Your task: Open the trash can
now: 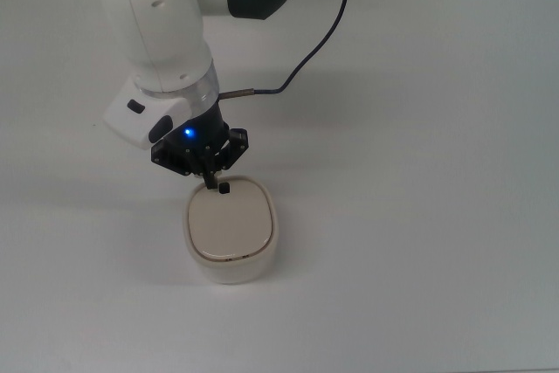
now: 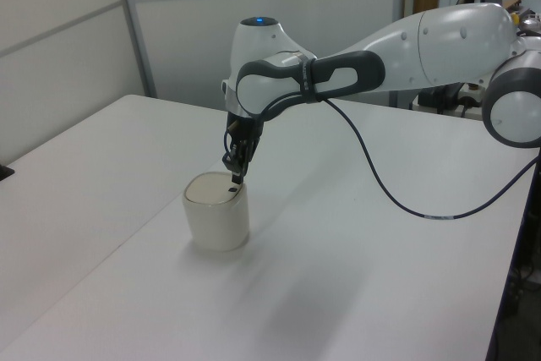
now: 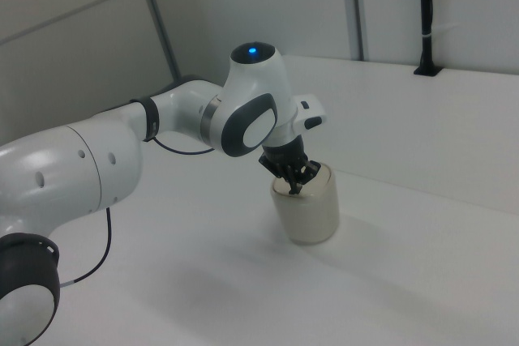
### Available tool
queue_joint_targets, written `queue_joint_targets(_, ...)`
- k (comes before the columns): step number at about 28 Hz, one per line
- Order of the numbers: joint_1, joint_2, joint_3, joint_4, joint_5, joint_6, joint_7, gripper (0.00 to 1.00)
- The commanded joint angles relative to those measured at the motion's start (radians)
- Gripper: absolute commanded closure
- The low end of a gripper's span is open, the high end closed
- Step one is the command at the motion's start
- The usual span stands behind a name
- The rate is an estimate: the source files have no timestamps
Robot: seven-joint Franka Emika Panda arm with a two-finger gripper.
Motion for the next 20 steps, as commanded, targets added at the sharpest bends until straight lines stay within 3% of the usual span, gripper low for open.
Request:
queue_joint_targets(1, 0.009, -0.002, 0.0, 0.003, 0.026, 0.01, -0.006, 1.0)
queue_joint_targets(13, 0.043, 0.039, 0.0, -0.012, 0.008, 0.066, -0.011, 1.0)
queue_joint_targets(20, 0.05, 0.064, 0.0, -0.04, -0.057, 0.066, -0.009, 1.0)
